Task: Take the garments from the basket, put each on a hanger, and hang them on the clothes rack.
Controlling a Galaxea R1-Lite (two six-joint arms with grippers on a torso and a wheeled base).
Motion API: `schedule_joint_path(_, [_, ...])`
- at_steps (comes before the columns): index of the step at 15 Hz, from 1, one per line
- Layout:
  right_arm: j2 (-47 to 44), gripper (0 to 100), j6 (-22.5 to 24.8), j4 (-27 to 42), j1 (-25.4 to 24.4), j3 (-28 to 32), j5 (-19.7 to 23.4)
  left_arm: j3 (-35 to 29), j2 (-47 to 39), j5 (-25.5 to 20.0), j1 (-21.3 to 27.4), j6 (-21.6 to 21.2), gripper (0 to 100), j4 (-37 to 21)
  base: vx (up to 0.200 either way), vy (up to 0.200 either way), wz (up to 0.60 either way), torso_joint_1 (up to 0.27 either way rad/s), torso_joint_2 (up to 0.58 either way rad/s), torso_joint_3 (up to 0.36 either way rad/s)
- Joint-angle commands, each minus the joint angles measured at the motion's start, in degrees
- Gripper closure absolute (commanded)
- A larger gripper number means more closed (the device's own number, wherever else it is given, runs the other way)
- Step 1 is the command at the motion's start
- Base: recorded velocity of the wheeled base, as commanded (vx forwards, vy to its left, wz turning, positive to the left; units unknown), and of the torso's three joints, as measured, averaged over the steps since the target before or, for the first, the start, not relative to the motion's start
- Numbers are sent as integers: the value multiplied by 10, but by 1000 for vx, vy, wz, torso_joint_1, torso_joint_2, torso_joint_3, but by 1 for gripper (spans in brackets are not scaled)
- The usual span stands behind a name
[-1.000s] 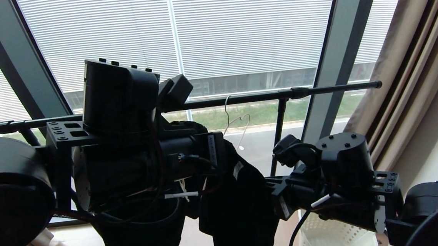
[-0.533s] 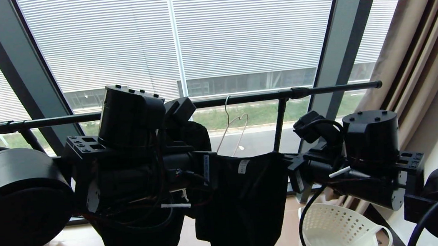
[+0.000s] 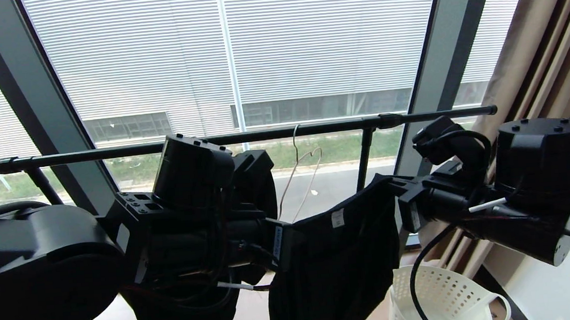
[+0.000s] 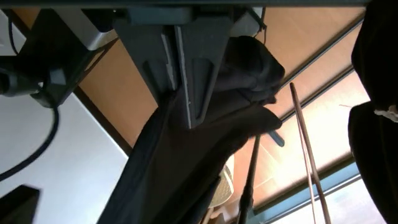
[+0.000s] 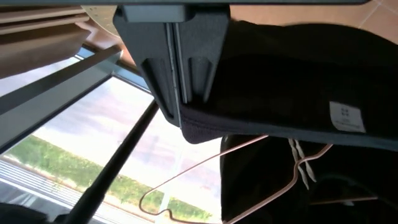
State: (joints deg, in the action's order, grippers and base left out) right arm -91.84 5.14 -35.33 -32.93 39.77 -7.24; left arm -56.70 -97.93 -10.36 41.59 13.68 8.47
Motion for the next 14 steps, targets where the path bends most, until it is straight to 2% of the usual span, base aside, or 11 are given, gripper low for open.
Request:
schedule_joint_path(1, [18, 100, 0, 0, 0, 0, -1, 14, -3, -6, 1, 0, 0, 9, 0, 0, 0, 0, 0, 0])
schedule_joint_path(5, [53, 100, 1, 16, 0, -6, -1, 78, 32, -4, -2, 0, 0, 50, 0, 0, 0, 0, 0, 0])
schedule_joint_path(9, [126, 100, 0, 64, 0, -22, -3, 116, 67, -2, -3, -10, 0, 58, 0, 0, 0, 0, 0, 0])
schedule_joint_path(11, [179, 100, 0, 90, -2, -36, -21, 133, 90, 7, -5, -12, 0, 58, 0, 0, 0, 0, 0, 0])
schedule_joint_path(14, [260, 100, 0, 164, -2, -44, -23, 188, 144, 39, -21, -12, 0, 58, 0, 0, 0, 0, 0, 0])
